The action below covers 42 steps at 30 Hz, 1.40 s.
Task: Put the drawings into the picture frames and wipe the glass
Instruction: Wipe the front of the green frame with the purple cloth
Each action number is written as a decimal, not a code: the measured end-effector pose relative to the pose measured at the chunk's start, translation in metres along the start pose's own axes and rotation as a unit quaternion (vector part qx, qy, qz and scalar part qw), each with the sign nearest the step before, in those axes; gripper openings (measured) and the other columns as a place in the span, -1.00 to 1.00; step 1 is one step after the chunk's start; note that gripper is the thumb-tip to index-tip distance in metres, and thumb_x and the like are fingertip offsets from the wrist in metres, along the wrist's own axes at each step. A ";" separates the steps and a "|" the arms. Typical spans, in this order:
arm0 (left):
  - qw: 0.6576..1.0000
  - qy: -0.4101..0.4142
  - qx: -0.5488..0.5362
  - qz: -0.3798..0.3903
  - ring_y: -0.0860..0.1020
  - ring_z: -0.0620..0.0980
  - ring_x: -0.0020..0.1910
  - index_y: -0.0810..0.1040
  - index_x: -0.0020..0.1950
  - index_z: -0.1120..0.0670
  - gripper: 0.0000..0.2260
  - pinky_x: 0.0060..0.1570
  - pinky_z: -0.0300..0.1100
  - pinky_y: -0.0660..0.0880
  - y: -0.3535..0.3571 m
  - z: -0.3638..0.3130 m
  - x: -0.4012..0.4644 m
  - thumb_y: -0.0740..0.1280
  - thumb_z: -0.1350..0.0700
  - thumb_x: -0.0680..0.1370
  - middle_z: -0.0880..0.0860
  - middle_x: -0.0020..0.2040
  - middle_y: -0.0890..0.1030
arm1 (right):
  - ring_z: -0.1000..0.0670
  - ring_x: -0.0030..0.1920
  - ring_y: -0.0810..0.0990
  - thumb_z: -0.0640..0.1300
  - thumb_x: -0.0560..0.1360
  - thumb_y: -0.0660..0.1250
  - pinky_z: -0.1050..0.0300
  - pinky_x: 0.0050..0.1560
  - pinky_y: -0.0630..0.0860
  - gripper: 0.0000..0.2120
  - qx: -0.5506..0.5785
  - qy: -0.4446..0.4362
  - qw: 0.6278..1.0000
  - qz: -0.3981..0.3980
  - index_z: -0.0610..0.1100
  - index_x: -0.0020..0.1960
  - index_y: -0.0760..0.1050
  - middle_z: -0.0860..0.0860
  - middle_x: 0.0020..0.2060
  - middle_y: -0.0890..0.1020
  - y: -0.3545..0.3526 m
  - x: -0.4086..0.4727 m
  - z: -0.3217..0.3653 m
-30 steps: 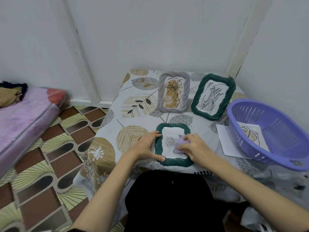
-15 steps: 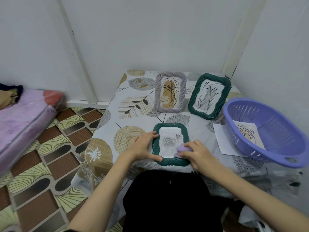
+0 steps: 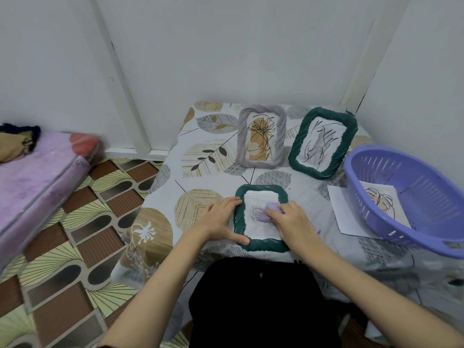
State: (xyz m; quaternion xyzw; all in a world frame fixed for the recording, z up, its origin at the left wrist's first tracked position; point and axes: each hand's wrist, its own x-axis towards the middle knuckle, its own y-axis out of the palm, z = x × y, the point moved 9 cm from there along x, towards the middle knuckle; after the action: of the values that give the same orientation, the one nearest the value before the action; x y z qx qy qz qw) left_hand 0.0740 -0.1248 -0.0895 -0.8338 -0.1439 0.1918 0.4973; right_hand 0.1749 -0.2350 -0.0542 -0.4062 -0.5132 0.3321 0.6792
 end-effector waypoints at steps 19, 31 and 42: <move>0.998 -0.001 -0.062 0.009 -0.16 -0.09 0.52 -0.05 0.52 -0.03 0.02 0.49 0.04 -0.26 0.007 0.006 0.001 0.47 -0.25 0.26 -0.07 0.55 -0.06 | -0.14 0.09 0.42 -0.18 0.52 0.26 -0.01 0.17 0.37 -0.77 0.107 0.096 0.987 0.074 -0.12 0.13 0.59 -0.09 0.09 0.60 0.026 0.060 -0.005; 0.998 0.005 -0.066 0.000 -0.16 -0.14 0.52 -0.04 0.52 -0.07 0.01 0.49 0.00 -0.28 0.008 0.008 0.000 0.45 -0.28 0.24 -0.10 0.55 -0.05 | -0.19 -0.12 0.50 -0.24 0.42 0.30 -0.09 -0.05 0.52 -0.80 0.044 -0.015 0.988 0.148 -0.11 -0.03 0.65 -0.13 -0.11 0.61 0.007 0.014 -0.013; 0.998 0.004 -0.061 -0.011 -0.13 -0.12 0.52 -0.02 0.51 -0.06 0.01 0.49 -0.01 -0.25 0.007 0.010 0.001 0.47 -0.27 0.24 -0.09 0.55 -0.01 | -0.12 -0.21 0.57 -0.06 0.40 0.19 0.16 -0.08 0.50 -0.73 0.120 -0.072 0.981 0.135 -0.04 -0.09 0.65 -0.04 -0.12 0.65 0.000 -0.010 0.026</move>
State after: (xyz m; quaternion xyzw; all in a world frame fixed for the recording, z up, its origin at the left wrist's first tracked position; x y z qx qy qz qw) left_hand 0.0711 -0.1204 -0.1004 -0.8617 -0.1628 0.1742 0.4479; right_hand 0.1471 -0.2385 -0.0548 -0.3626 -0.4579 0.5080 0.6331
